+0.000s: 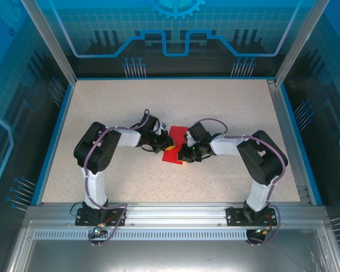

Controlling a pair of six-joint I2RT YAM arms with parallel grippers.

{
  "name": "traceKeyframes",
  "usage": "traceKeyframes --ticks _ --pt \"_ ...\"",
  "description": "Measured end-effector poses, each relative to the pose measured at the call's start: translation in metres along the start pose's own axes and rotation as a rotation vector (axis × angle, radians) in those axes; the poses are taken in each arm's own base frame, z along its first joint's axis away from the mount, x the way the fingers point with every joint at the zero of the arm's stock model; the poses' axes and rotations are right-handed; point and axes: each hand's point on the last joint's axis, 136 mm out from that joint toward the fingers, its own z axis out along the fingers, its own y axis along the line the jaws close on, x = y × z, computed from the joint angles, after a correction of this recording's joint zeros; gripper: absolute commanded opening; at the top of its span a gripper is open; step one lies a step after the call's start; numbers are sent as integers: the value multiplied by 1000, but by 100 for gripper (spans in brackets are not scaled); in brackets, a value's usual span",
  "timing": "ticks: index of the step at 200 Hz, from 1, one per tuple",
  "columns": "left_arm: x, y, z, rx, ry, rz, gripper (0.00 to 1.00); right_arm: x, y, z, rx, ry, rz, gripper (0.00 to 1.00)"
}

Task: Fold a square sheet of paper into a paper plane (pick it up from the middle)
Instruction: Fold the triangle a second time at the center of the table.

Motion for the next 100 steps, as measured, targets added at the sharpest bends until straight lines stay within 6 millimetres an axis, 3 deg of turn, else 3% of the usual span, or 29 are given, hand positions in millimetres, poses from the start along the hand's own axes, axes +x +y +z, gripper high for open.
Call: traceKeyframes --ticks 100 --pt "-32 11 -16 -29 -72 -2 5 0 -1 -2 7 9 -23 8"
